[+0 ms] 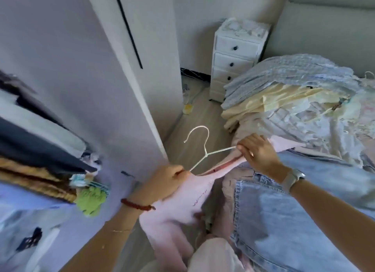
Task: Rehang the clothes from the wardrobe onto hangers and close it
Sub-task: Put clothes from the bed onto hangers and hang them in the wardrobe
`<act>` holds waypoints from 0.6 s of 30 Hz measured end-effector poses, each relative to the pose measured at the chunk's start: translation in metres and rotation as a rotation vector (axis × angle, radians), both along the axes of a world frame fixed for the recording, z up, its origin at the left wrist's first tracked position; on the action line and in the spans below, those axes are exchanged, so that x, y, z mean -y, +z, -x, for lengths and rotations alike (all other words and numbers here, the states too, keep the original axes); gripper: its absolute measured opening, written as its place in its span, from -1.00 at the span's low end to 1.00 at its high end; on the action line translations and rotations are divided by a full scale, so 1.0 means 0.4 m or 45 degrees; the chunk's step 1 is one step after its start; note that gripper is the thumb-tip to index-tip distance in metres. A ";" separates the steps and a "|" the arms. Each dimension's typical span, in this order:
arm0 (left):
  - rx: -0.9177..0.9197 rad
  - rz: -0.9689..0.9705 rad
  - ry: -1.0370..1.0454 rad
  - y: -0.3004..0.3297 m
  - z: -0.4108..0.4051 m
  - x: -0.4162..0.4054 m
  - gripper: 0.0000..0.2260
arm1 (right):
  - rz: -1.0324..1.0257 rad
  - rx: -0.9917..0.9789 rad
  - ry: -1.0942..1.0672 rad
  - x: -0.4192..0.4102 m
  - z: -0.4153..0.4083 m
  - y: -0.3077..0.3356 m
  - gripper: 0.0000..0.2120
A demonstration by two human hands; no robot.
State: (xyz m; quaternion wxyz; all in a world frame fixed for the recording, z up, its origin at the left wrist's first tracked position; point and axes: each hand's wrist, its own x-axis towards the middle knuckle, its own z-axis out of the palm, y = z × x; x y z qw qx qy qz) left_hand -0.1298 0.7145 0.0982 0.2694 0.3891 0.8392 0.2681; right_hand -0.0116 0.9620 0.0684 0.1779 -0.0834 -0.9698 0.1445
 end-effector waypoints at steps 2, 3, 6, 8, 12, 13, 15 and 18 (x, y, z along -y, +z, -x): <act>-0.002 0.023 0.177 0.002 0.010 0.139 -0.63 | 0.018 0.053 0.208 0.107 0.016 0.014 -0.43; 0.002 0.016 0.288 0.000 0.016 0.208 -0.67 | 0.065 0.102 0.281 0.162 0.028 0.019 -0.44; -0.048 -0.019 0.654 -0.003 0.029 0.404 -0.74 | 0.152 0.265 0.410 0.327 0.090 0.025 -0.60; -0.085 -0.081 0.923 0.001 0.034 0.517 -0.76 | 0.190 0.353 0.534 0.437 0.154 0.027 -0.71; -0.294 -0.265 1.298 0.044 0.051 0.721 -0.89 | 0.411 0.552 0.802 0.655 0.283 0.071 -0.80; -0.377 -0.320 1.365 0.065 0.059 0.769 -0.91 | 0.465 0.597 0.855 0.701 0.315 0.087 -0.81; -0.536 -0.383 1.490 0.112 0.077 0.865 -0.92 | 0.509 0.629 0.960 0.780 0.379 0.127 -0.81; -0.697 -0.483 1.645 0.172 0.106 0.989 -0.93 | 0.350 0.480 1.106 0.889 0.466 0.184 -0.77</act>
